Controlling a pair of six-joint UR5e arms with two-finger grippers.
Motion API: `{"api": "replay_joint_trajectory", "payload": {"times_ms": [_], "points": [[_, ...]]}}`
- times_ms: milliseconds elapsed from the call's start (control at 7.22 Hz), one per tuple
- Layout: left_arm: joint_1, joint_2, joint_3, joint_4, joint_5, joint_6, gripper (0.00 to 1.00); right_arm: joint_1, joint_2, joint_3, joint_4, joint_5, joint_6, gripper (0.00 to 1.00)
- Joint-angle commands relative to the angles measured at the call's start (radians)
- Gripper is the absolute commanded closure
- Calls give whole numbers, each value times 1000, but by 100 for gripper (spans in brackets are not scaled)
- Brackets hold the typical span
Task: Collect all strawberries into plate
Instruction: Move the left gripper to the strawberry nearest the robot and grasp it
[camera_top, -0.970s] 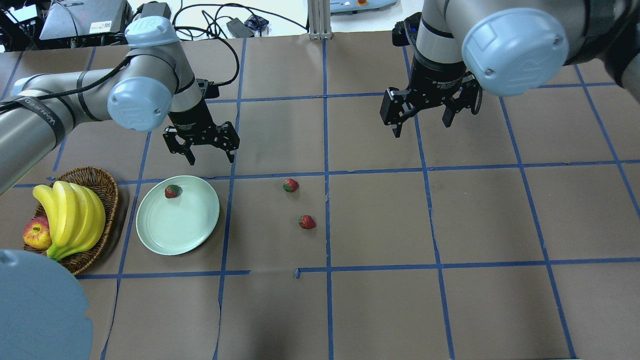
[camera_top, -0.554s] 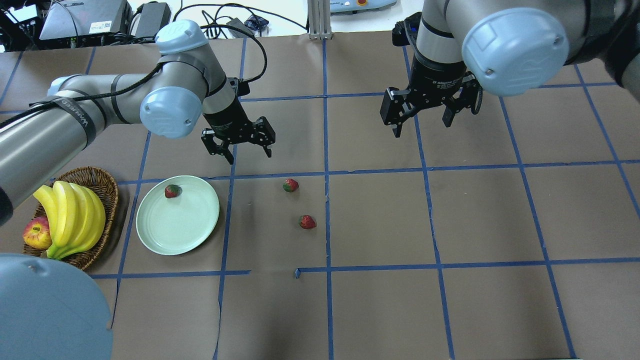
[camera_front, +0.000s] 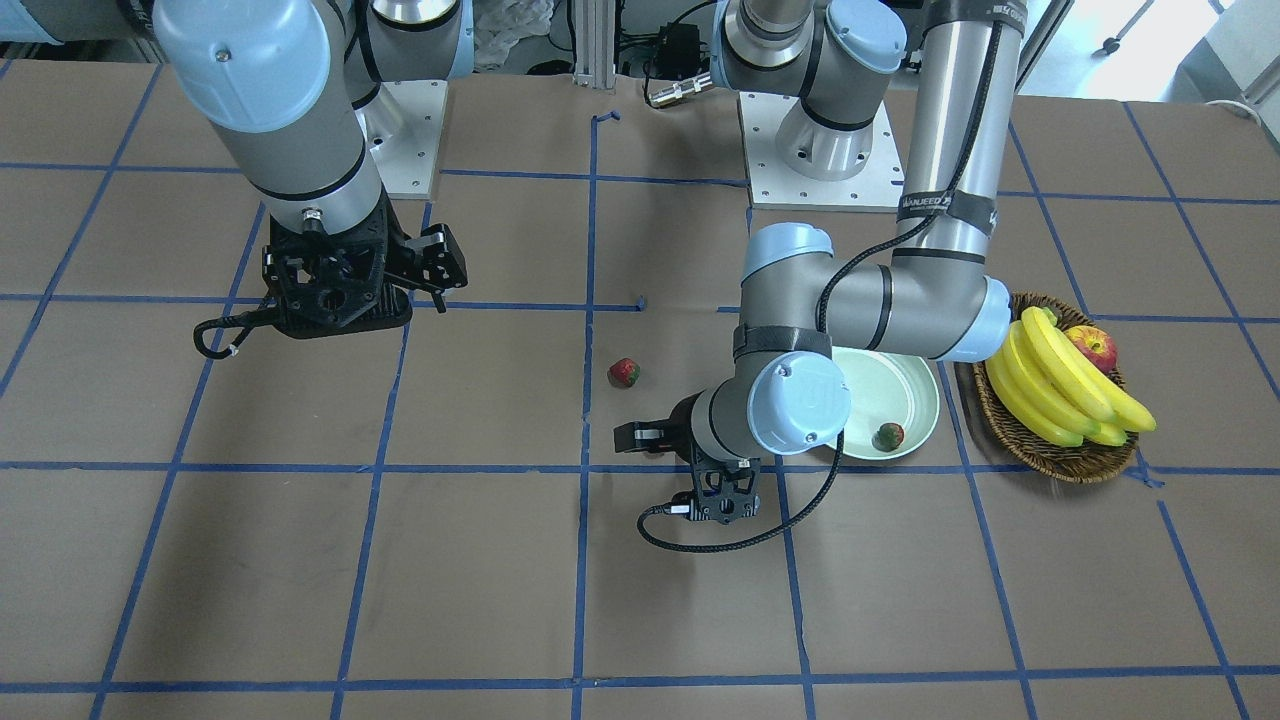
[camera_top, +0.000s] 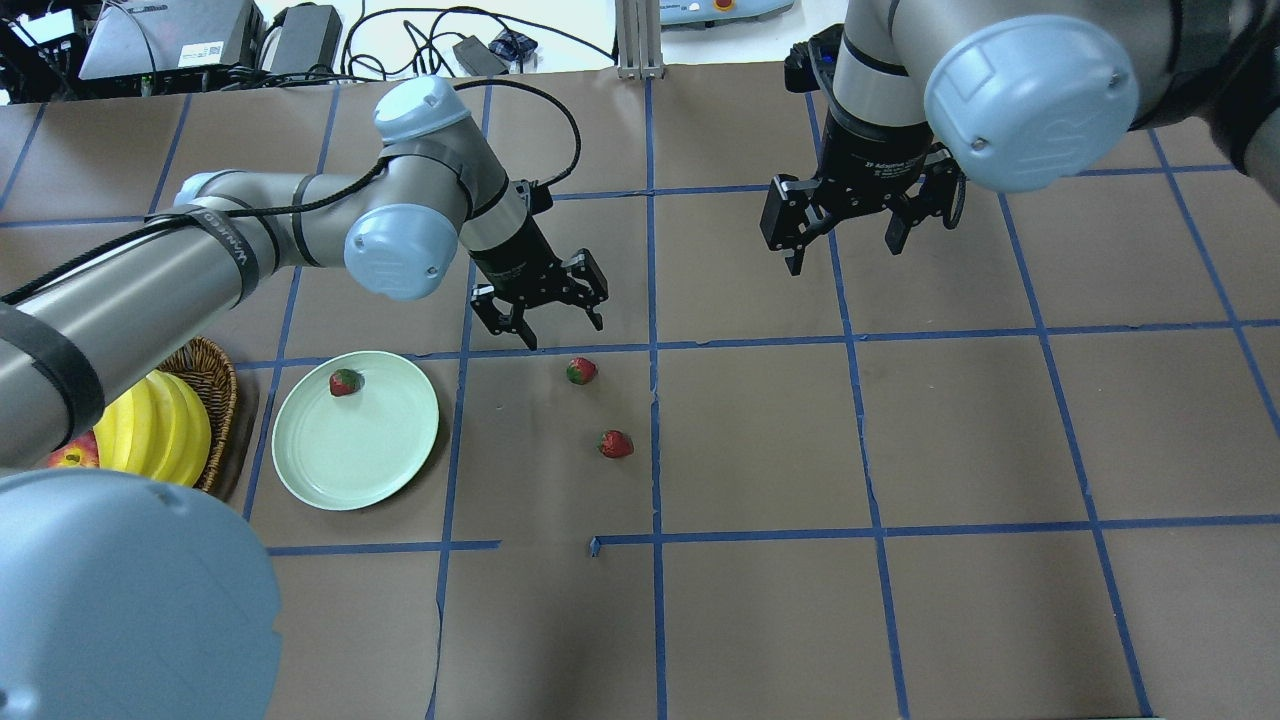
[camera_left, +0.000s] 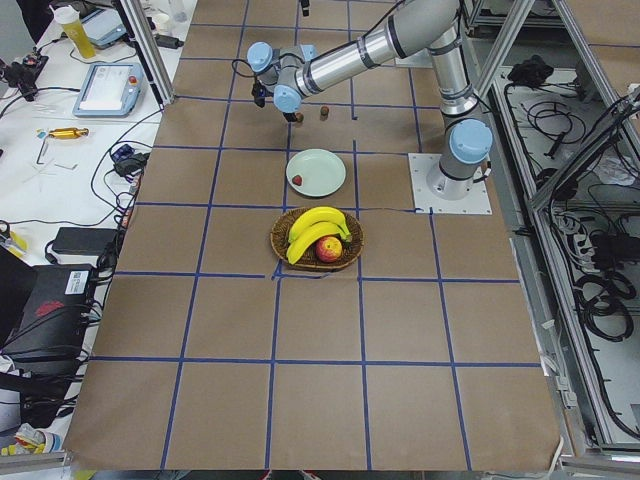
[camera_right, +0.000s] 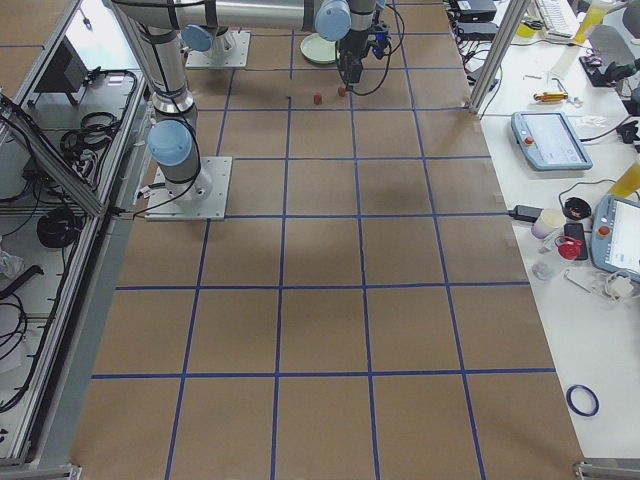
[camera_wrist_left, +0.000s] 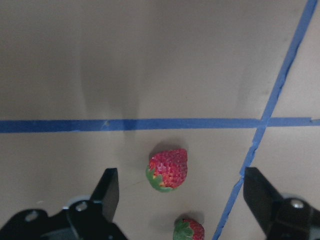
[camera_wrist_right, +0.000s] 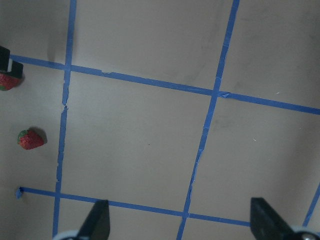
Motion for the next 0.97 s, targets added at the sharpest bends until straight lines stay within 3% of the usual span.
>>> {"api": "replay_joint_trajectory", "payload": {"times_ms": [0, 139, 277, 554, 831], "points": [[-10, -31, -1, -7, -2, -1, 16, 0, 0, 0, 1, 0, -1, 0], [-10, -31, -1, -12, 3, -2, 21, 0, 0, 0, 1, 0, -1, 0], [-11, -29, -1, -19, 6, -4, 37, 0, 0, 0, 1, 0, -1, 0], [-17, -28, -1, -33, 14, -2, 100, 0, 0, 0, 1, 0, -1, 0], [-17, -8, 1, -36, 73, 1, 100, 0, 0, 0, 1, 0, -1, 0]]}}
